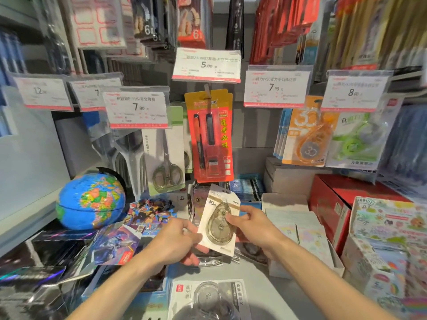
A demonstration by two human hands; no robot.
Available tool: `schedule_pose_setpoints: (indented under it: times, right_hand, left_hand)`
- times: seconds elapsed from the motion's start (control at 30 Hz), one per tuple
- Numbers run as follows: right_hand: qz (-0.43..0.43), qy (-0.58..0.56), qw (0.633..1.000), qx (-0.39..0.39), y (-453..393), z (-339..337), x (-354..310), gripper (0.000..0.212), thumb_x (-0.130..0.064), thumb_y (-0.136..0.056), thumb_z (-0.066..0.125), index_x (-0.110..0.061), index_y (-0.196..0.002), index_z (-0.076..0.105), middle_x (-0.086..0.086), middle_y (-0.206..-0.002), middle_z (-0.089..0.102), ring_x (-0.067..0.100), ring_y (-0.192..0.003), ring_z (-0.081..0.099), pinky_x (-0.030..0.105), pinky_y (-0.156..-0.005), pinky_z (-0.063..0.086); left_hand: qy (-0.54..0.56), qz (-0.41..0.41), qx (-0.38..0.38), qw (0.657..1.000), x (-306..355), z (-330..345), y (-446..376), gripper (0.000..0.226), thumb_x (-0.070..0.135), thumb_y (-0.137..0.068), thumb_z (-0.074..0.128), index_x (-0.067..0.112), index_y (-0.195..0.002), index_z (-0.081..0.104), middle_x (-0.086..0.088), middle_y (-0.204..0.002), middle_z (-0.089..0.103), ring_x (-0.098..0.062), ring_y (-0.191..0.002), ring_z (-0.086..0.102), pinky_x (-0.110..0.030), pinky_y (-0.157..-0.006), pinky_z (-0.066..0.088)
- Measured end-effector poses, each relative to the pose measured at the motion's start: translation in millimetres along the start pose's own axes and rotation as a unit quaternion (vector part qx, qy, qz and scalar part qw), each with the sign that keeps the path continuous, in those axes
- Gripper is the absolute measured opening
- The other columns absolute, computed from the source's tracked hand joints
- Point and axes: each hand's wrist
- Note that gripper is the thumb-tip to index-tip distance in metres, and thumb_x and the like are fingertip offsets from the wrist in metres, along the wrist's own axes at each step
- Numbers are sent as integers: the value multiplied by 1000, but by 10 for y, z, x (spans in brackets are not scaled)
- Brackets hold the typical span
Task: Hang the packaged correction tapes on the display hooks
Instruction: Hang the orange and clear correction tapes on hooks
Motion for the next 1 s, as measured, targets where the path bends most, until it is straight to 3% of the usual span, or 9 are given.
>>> schedule_pose_setpoints:
  times: [0.1,0.23,0.33,0.47,0.6,0.73,0.87,1.0]
  right_hand:
    - [-25,15,999,28,151,-111,-5,39,-23,-92,70,-14,-126,52,-1,-69,71,18,-66,68,30,-60,55]
    - [-71,67,994,53,395,-323,-10,37,-25,-91,70,-23,-121,49,4,-73,59,16,-64,64,36,-68,53]
    - [-104,94,988,61,592,-540,-57,45,-25,-90,71,-27,-127,46,-4,-80,60,10,-67,65,27,-66,51]
    - [-149,119,979,67,897,-936,-131,50,-27,-90,70,-26,-134,45,-6,-83,62,8,-74,67,25,-67,55]
    - [-193,140,969,65,1213,-1418,-147,54,-31,-89,70,-29,-136,43,-7,-85,62,9,-75,68,39,-71,59]
    - [-232,127,963,57,1455,-1903,-213,53,-30,-91,69,-29,-137,42,-7,-87,60,-2,-60,64,19,-54,49]
    - [-260,119,955,76,1607,-2342,-296,56,-32,-90,70,-28,-140,43,-5,-90,61,-2,-57,60,29,-65,56]
    - [-276,116,946,124,1730,-2688,-350,56,-28,-92,68,-24,-141,41,-5,-91,61,-6,-62,61,18,-62,53]
  left_hand:
    - [-10,4,-29,1000,7,74,-22,16,9,-98,62,-4,-106,56,-8,-76,79,-19,-47,65,-22,-41,49]
    - [-30,16,-53,998,63,271,69,14,11,-95,67,1,-98,58,-11,-81,80,-19,-50,65,-23,-44,49]
    - [-41,27,-56,997,168,468,198,17,12,-94,68,-3,-98,62,-13,-85,80,-19,-53,66,-22,-45,50]
    - [-41,56,-40,997,397,807,453,18,13,-93,69,-4,-96,63,-12,-86,80,-19,-55,68,-20,-46,48]
    - [-64,87,-22,994,665,1237,758,17,15,-94,69,-1,-93,65,-7,-81,80,-20,-61,69,-22,-49,48]
    - [-51,122,13,991,960,1668,943,14,15,-94,69,2,-90,64,-17,-84,78,-23,-61,68,-22,-47,49]
    - [-55,149,27,987,1261,2018,992,23,19,-95,67,-4,-93,65,-5,-81,79,-22,-61,68,-21,-46,49]
    - [-57,182,26,981,1498,2309,918,24,21,-97,65,-3,-94,64,-9,-87,79,-23,-61,69,-20,-44,45]
Point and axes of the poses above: each hand's wrist, its own y-axis away from the middle knuckle, its own z-axis out of the palm, x = y × z
